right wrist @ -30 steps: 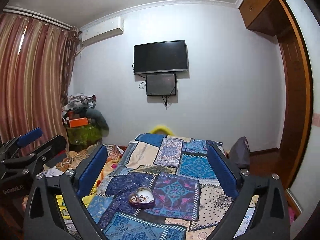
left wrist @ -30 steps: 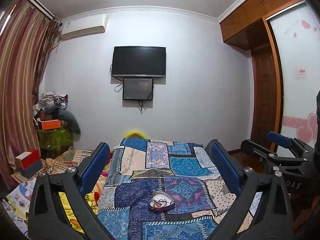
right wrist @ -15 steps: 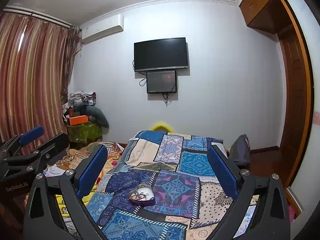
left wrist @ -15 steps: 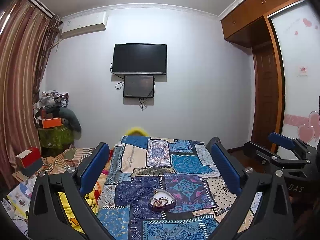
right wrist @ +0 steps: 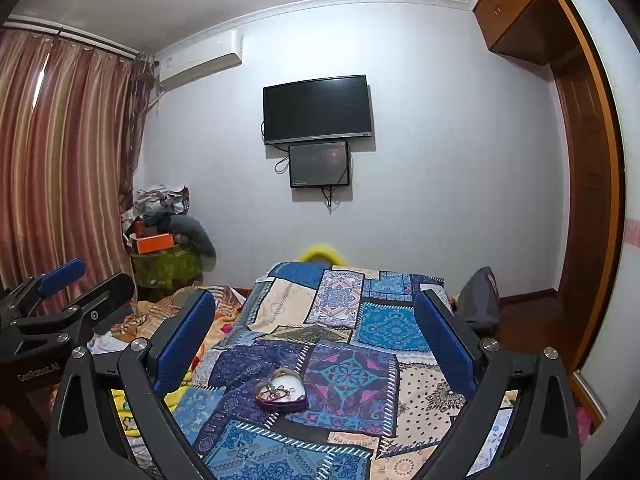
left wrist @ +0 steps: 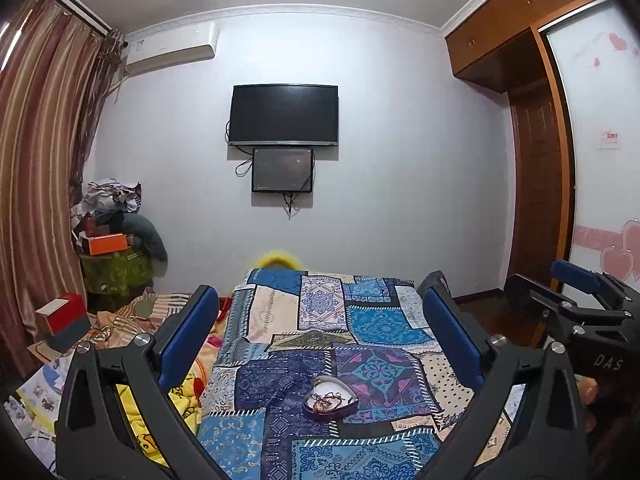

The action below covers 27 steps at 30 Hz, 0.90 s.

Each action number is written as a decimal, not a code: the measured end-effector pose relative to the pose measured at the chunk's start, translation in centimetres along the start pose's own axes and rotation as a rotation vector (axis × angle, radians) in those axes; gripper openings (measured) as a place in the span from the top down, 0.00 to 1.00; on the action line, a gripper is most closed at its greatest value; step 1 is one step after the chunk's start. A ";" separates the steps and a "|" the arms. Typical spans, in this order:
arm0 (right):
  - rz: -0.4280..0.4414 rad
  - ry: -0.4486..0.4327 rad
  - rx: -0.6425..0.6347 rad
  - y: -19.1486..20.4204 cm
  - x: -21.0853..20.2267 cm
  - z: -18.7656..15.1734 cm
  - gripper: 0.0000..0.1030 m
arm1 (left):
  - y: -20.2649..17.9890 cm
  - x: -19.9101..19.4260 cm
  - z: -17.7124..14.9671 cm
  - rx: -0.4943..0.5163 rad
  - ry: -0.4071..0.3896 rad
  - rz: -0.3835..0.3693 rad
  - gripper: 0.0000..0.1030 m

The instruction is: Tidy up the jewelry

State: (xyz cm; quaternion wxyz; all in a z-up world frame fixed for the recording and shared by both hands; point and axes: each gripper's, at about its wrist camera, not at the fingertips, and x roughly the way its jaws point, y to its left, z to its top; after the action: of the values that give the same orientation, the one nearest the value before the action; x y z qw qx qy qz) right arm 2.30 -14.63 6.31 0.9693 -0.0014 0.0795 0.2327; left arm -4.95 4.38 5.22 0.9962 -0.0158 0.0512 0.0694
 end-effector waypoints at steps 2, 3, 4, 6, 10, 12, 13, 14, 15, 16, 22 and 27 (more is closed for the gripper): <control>-0.001 0.004 -0.001 0.0 0.0 0.0 0.04 | 0.1 0.0 0.0 0.001 0.002 0.003 0.01; -0.001 0.005 -0.001 0.0 0.0 0.0 0.04 | 0.1 0.0 -0.1 0.001 0.003 0.006 0.01; -0.001 0.006 -0.001 0.0 0.0 0.0 0.04 | 0.2 0.1 -0.1 0.000 0.005 0.007 0.01; 0.000 0.009 -0.001 0.0 0.0 0.0 0.04 | 0.3 0.1 -0.1 -0.001 0.008 0.007 0.01; 0.000 0.011 -0.003 0.1 0.0 0.0 0.04 | 0.4 0.2 -0.2 -0.001 0.011 0.006 0.01; -0.001 0.013 -0.005 0.2 0.0 0.0 0.04 | 0.4 0.3 -0.3 -0.004 0.014 0.001 0.01; 0.000 0.014 -0.006 0.2 0.0 0.1 0.04 | 0.4 0.3 -0.3 -0.006 0.015 0.000 0.01; -0.001 0.014 -0.006 0.2 0.0 0.1 0.04 | 0.5 0.3 -0.3 -0.008 0.017 -0.001 0.01; 0.000 0.014 -0.006 0.2 0.0 0.1 0.04 | 0.6 0.4 -0.3 -0.012 0.019 -0.004 0.01; 0.000 0.014 -0.006 0.2 -0.1 0.1 0.04 | 0.7 0.4 -0.3 -0.015 0.022 -0.008 0.01; 0.001 0.019 -0.003 0.1 0.0 0.1 0.04 | 1.0 0.7 -0.3 -0.023 0.030 -0.014 0.01; 0.002 0.021 -0.005 0.1 0.0 0.0 0.04 | 1.1 0.8 -0.3 -0.032 0.038 -0.022 0.01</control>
State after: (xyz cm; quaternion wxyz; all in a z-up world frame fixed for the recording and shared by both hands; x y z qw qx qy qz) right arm 2.24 -14.52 6.36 0.9682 -0.0063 0.0890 0.2339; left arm -4.35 5.53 4.82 0.9953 -0.0334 0.0691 0.0587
